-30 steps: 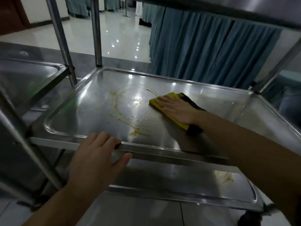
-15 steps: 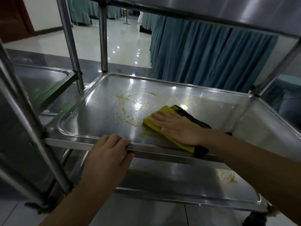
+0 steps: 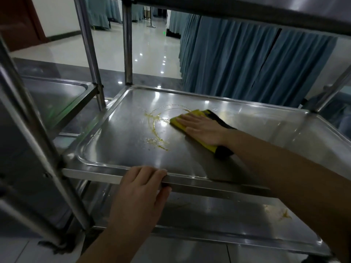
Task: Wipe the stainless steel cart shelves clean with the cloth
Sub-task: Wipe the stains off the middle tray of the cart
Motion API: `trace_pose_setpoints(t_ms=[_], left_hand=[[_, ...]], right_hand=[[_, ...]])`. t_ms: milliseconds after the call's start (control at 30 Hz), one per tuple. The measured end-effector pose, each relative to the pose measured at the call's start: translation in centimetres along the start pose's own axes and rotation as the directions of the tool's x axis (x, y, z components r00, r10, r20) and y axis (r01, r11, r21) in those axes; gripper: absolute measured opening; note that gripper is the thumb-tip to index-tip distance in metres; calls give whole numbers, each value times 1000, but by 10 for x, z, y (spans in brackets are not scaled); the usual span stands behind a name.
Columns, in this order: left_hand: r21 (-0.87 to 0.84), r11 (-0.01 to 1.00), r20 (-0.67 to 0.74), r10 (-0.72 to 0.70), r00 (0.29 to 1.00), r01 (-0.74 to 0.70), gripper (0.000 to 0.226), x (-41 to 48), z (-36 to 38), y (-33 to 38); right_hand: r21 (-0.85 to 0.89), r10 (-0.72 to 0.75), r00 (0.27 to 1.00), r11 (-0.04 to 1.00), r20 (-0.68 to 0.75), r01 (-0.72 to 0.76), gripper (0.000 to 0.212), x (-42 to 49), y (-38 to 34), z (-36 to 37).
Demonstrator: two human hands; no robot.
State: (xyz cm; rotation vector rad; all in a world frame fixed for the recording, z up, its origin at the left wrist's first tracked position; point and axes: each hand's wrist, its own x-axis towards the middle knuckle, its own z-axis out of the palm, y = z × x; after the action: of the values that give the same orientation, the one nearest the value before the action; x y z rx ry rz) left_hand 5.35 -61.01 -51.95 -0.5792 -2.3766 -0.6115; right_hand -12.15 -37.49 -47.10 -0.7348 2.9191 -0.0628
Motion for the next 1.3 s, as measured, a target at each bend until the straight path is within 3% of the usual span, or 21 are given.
trace_pose_setpoints(t_ms=[100, 267, 433, 567, 733, 800, 933, 1133, 1200, 1300], left_hand=[[-17, 1000, 15, -12, 1000, 13, 33, 0, 0, 0], [10, 1000, 61, -18, 998, 17, 35, 0, -5, -1], [-18, 1000, 59, -17, 998, 18, 40, -2, -19, -14], [63, 982, 84, -182, 980, 177, 53, -10, -49, -58], [93, 974, 96, -215, 972, 207, 48, -8, -54, -78], [66, 976, 45, -210, 977, 207, 43, -9, -51, -77], [36, 981, -5, -191, 982, 191, 39, -10, -49, -79], [-8, 965, 21, -260, 965, 261, 37, -7, -50, -80], [-5, 963, 21, -271, 962, 271, 38, -7, -51, -81], [-11, 964, 9, -265, 964, 265, 39, -9, -52, -81]], right_hand=[[-46, 160, 987, 986, 15, -159, 52, 32, 6, -7], [-1, 203, 979, 979, 32, -203, 51, 28, -9, -8], [-3, -39, 997, 999, 65, 39, 47, -31, -53, 2], [56, -304, 950, 952, 74, 300, 54, -81, -88, 15], [121, -358, 931, 930, 72, 348, 48, -69, -93, 12], [65, -315, 948, 948, 44, 312, 49, -43, -87, 8], [30, -68, 998, 997, 10, 68, 48, 29, -65, -4], [-23, 263, 965, 964, -13, -264, 51, 96, -49, -15], [-35, 275, 961, 961, 6, -275, 52, 95, -55, -14], [2, 148, 989, 989, 20, -148, 50, 72, -72, -10]])
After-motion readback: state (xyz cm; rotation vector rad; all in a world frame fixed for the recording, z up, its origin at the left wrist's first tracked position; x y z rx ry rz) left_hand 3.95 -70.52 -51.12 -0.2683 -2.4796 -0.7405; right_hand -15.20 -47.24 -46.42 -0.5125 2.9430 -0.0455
